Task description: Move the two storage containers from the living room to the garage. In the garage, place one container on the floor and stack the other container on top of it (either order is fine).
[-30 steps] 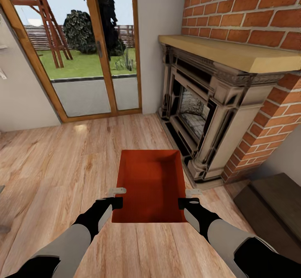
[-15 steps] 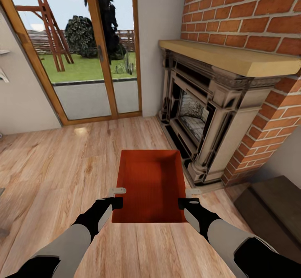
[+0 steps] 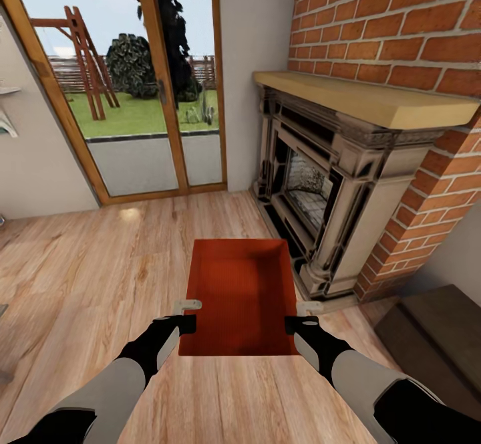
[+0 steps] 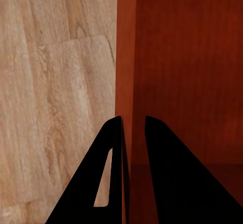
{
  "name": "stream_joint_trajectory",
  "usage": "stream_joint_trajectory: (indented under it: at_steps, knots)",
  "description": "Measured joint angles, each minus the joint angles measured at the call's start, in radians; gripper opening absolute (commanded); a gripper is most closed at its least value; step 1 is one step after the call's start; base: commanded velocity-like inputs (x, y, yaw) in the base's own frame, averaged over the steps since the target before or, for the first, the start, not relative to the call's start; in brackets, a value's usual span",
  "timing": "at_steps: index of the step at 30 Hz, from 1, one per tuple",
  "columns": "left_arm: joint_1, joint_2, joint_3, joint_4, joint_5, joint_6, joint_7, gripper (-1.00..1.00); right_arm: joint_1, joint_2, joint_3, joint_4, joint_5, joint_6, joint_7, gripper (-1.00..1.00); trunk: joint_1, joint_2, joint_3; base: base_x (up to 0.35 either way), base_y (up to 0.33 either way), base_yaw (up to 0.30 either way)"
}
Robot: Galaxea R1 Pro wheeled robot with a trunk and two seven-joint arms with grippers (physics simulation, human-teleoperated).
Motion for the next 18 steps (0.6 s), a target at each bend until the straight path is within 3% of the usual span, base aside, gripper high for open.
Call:
stream_joint_trajectory:
  at_steps: [18]
  knots:
    - [0.0, 0.0, 0.0, 0.002, 0.0, 0.0, 0.0, -1.0, 0.0, 0.0, 0.001, 0.002, -0.001, 0.0, 0.001, -1.0, 0.0, 0.0, 0.028, 0.0, 0.0, 0.0]
